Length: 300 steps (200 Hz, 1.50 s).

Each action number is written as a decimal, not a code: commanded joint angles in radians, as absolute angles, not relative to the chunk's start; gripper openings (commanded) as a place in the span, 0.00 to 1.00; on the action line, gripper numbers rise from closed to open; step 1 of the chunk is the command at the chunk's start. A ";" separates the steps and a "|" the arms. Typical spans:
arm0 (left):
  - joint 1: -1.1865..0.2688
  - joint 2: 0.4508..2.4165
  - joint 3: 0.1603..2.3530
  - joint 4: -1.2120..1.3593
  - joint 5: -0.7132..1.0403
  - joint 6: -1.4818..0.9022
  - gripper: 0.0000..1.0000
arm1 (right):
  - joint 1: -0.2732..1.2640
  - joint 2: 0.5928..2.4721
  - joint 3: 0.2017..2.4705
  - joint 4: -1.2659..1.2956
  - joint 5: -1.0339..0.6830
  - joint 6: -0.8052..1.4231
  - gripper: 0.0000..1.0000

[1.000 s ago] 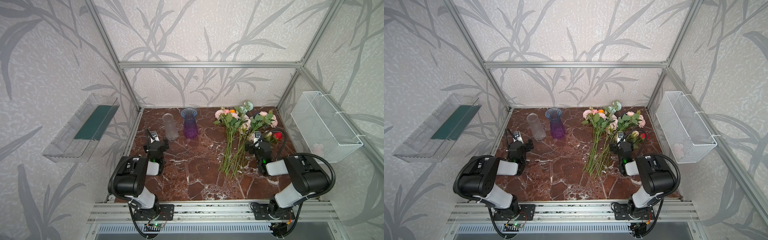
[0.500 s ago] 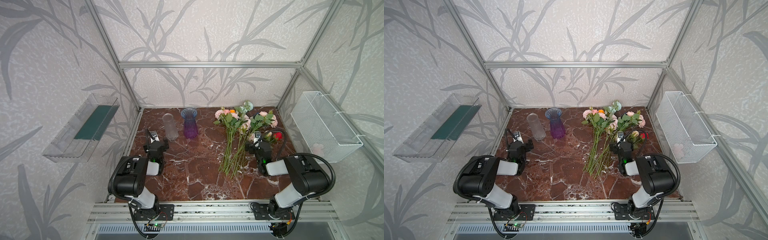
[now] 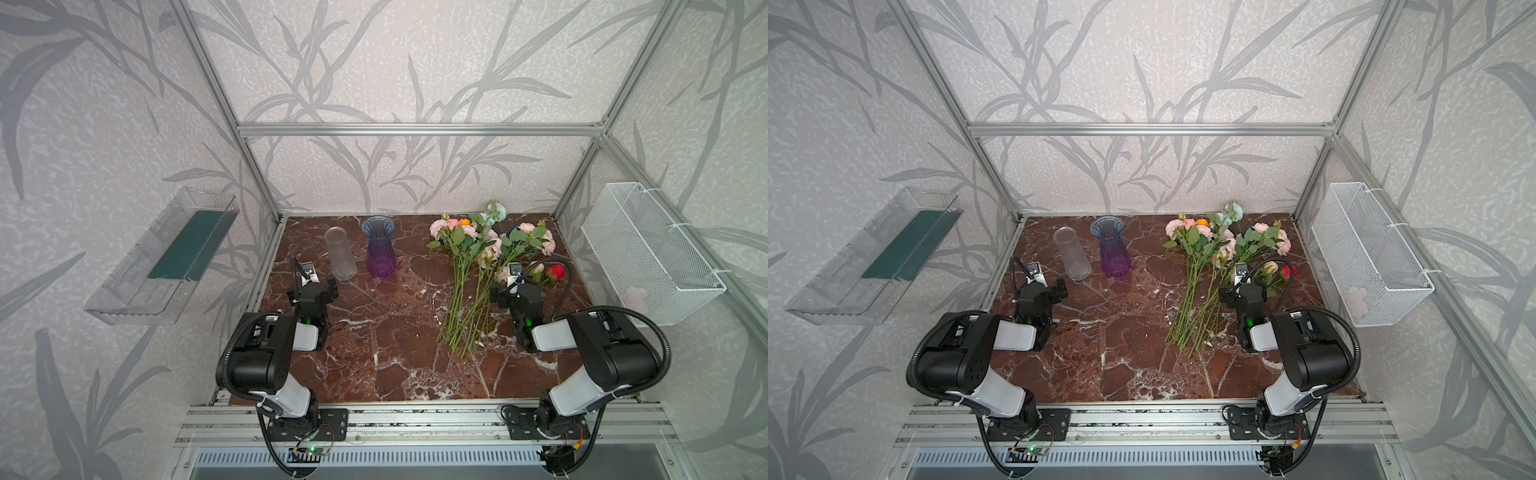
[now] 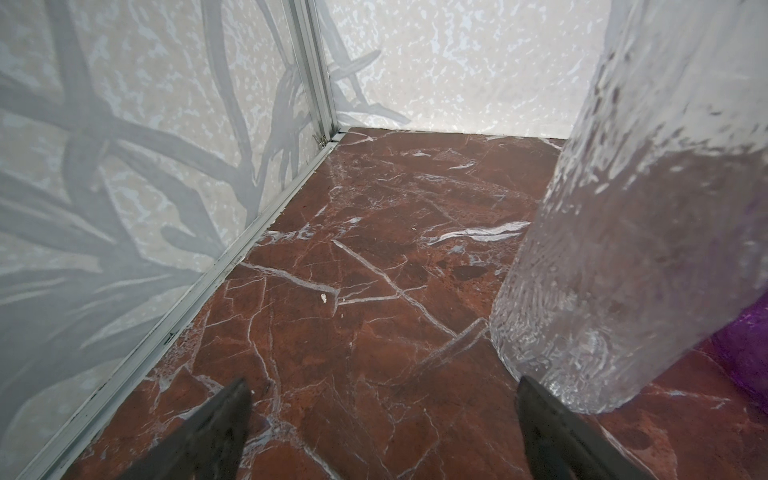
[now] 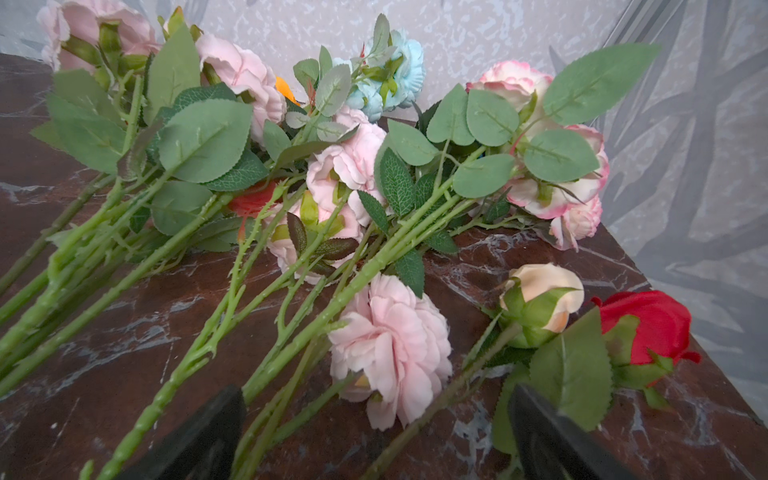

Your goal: Arrange the flowers into the vase

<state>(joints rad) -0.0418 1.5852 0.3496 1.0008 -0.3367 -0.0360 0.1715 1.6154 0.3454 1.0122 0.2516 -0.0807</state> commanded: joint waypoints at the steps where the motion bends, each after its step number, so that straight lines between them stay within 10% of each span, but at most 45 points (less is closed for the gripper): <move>1: -0.056 1.507 0.324 1.015 -0.401 -0.025 0.99 | 0.194 1.576 0.351 1.033 0.326 -0.094 0.99; 74: -0.119 0.908 0.433 0.445 -0.344 -0.019 0.99 | 0.216 1.538 0.329 1.065 0.372 -0.124 0.99; 148: -0.123 0.746 0.927 -0.172 -0.336 -0.397 0.99 | 0.435 1.114 0.934 -0.027 0.563 -0.088 0.99; 188: -0.101 0.697 1.006 -0.222 -0.289 -0.516 0.99 | 0.295 0.927 0.906 -0.033 0.163 0.390 0.97; 238: -0.097 0.921 1.227 -0.373 -0.129 -0.550 0.99 | 0.230 1.280 1.275 -0.440 -0.192 0.509 0.57; 300: -0.091 1.208 1.420 -0.529 0.072 -0.585 0.93 | 0.456 1.669 1.647 -0.573 -0.251 0.505 0.53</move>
